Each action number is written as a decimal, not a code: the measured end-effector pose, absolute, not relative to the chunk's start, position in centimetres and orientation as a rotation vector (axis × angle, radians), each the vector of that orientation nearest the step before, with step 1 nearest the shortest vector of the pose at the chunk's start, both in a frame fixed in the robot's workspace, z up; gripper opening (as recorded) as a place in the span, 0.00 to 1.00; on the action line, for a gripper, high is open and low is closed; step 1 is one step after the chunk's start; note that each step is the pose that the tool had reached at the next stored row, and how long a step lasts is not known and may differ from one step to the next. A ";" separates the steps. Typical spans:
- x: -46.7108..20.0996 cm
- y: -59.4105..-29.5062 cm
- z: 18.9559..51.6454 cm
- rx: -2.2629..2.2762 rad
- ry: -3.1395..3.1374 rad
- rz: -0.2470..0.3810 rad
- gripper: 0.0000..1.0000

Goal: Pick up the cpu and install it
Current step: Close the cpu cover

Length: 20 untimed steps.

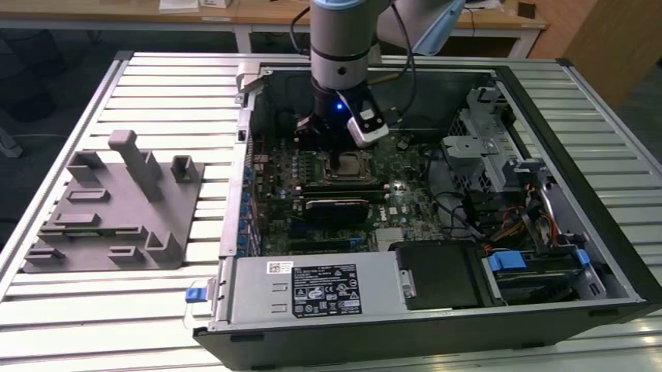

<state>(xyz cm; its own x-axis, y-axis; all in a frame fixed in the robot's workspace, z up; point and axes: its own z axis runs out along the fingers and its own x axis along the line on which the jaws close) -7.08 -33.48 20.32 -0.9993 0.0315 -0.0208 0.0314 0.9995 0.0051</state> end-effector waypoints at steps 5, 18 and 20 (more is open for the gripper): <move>-7.2 -33.5 20.2 0.042 3.121 0.007 0.11; -7.8 -33.5 20.0 0.035 3.121 0.007 0.11; -7.8 -33.5 20.0 0.035 3.121 0.007 0.11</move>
<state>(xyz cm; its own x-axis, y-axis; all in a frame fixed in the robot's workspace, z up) -7.79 -33.48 19.98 -0.9995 0.0224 -0.0207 0.0223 0.9997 0.0050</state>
